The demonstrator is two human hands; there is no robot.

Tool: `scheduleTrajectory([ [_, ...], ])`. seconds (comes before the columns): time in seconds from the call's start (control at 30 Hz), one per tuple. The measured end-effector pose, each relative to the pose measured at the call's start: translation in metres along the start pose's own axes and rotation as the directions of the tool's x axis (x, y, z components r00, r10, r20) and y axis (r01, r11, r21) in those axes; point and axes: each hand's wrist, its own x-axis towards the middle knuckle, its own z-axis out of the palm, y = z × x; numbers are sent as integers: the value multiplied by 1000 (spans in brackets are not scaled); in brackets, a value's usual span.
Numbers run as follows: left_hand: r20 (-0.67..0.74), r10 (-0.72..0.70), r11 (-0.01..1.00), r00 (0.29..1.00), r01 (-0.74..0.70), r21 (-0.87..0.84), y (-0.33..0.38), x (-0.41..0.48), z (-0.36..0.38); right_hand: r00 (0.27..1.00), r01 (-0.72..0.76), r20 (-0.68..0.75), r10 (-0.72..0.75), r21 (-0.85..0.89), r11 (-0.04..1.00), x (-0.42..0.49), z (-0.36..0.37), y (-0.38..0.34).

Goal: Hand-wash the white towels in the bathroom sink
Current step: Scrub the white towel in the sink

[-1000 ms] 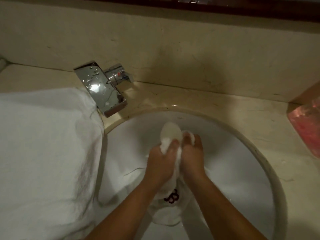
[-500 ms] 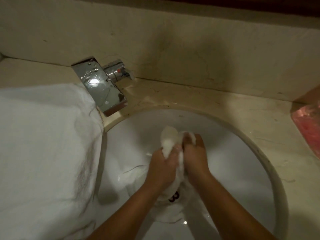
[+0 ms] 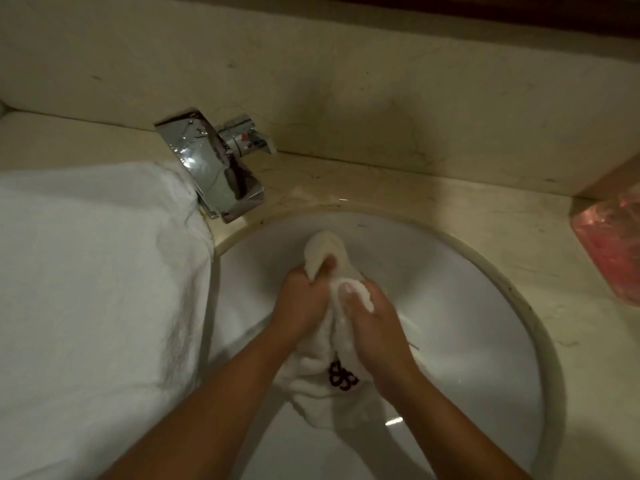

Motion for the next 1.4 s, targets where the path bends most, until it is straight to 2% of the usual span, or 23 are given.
scheduleTrajectory([
  [0.1, 24, -15, 999, 1000, 14, 35, -8, -17, -3, 996, -86, -17, 87, 17, 996, 6, -14, 8],
  [0.23, -16, 42, 993, 999, -40, 114, -21, -29, 1, 995, -94, -50, 84, -275, 957, 3, -4, 19],
  [0.33, -33, 68, 997, 997, -67, 22, -19, -29, 11, 1000, -6, -7, 5, -183, 983, 8, 4, 20],
  [0.4, -65, 87, 995, 994, -90, -48, -21, -29, 11, 999, 34, -3, -35, -190, 981, 10, -1, 20],
  [0.47, -114, 86, 993, 990, -94, -71, -20, -29, 3, 996, 36, -77, -53, -206, 978, 13, -18, 24],
  [0.53, -157, 65, 990, 985, -84, -112, -14, -31, -3, 971, 24, -230, -60, -157, 987, 19, -37, 26],
  [0.6, -122, 56, 984, 991, -75, -161, -5, -34, -3, 944, 26, -324, -67, -129, 991, 24, -40, 15],
  [0.7, -43, 98, 989, 994, -102, -104, -5, -37, 12, 972, -10, -235, 2, -32, 999, 30, -17, -9],
  [0.77, -58, 115, 993, 992, -116, -23, -8, -29, 19, 989, -82, -121, 81, -5, 997, 23, 3, -13],
  [0.83, -84, 60, 998, 995, -58, 29, -5, -20, 16, 995, -68, -76, 65, -29, 997, 6, 12, -8],
  [0.9, -46, 52, 998, 998, -50, 35, -7, -21, 17, 994, -52, -100, 50, -13, 999, 3, 6, -1],
  [0.97, -6, 124, 990, 992, -123, 74, -6, -35, 25, 981, -77, -177, 78, 14, 997, 21, -2, -4],
  [1.03, -36, 174, 979, 984, -169, 113, -3, -38, 30, 972, -118, -196, 127, 58, 991, 34, -2, -8],
  [1.1, -118, 124, 986, 985, -109, 127, 3, -26, 24, 985, -84, -149, 86, 18, 996, 25, 3, -6],
  [1.17, -102, 98, 992, 990, -89, 88, 1, -23, 19, 993, -58, -107, 55, -27, 998, 10, 2, -3],
  [1.27, -26, 170, 980, 985, -166, 113, -5, -43, 28, 978, -136, -153, 140, 41, 990, 32, -7, -9],
  [1.33, -67, 204, 969, 977, -192, 153, -5, -41, 29, 971, -188, -133, 199, 88, 978, 36, -2, -13],
  [1.4, -130, 125, 985, 984, -107, 137, 0, -25, 19, 990, -114, -75, 116, 31, 993, 18, 4, -8],
])
